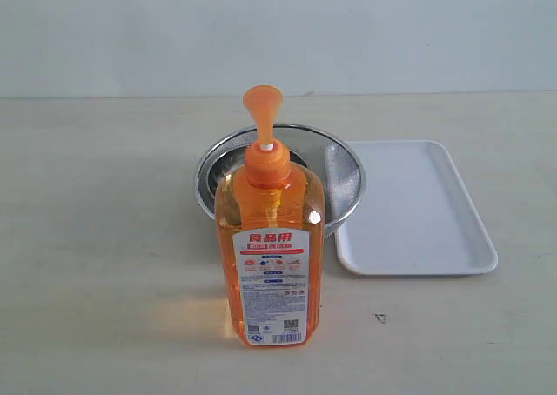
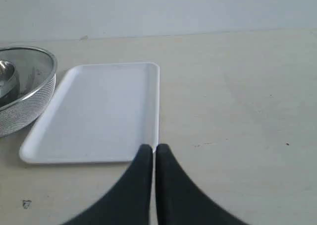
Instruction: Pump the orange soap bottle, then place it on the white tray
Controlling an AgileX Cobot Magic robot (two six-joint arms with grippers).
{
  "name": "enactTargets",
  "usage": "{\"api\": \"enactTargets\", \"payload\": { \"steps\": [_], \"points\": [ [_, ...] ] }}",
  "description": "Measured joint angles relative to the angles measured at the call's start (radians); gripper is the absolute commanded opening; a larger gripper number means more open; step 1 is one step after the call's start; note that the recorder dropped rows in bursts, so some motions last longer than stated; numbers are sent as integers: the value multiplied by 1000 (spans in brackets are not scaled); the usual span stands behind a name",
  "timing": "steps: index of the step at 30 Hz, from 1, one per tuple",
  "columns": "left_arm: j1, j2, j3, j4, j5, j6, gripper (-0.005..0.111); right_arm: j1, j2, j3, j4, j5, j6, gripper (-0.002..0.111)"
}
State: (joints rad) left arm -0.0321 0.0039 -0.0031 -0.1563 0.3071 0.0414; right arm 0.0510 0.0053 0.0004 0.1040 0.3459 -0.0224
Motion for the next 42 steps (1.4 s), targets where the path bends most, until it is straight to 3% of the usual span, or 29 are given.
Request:
{"api": "enactTargets", "payload": {
  "steps": [7,14,16,21,24,26,31,42],
  "points": [
    [0,0,0,0,-41,0,5,0,0,0,0,0,0,0],
    [0,0,0,0,-347,0,5,0,0,0,0,0,0,0],
    [0,-1,-40,0,-364,6,5,0,0,0,0,0,0,0],
    [0,57,-293,0,-195,109,5,0,0,0,0,0,0,0],
    [0,237,-461,-22,11,119,5,0,0,0,0,0,0,0],
    [0,339,-489,-67,75,119,5,0,0,0,0,0,0,0],
    [0,453,-492,-84,15,119,5,0,0,0,0,0,0,0],
    [0,478,-493,-112,-57,119,5,0,0,0,0,0,0,0]
  ]
}}
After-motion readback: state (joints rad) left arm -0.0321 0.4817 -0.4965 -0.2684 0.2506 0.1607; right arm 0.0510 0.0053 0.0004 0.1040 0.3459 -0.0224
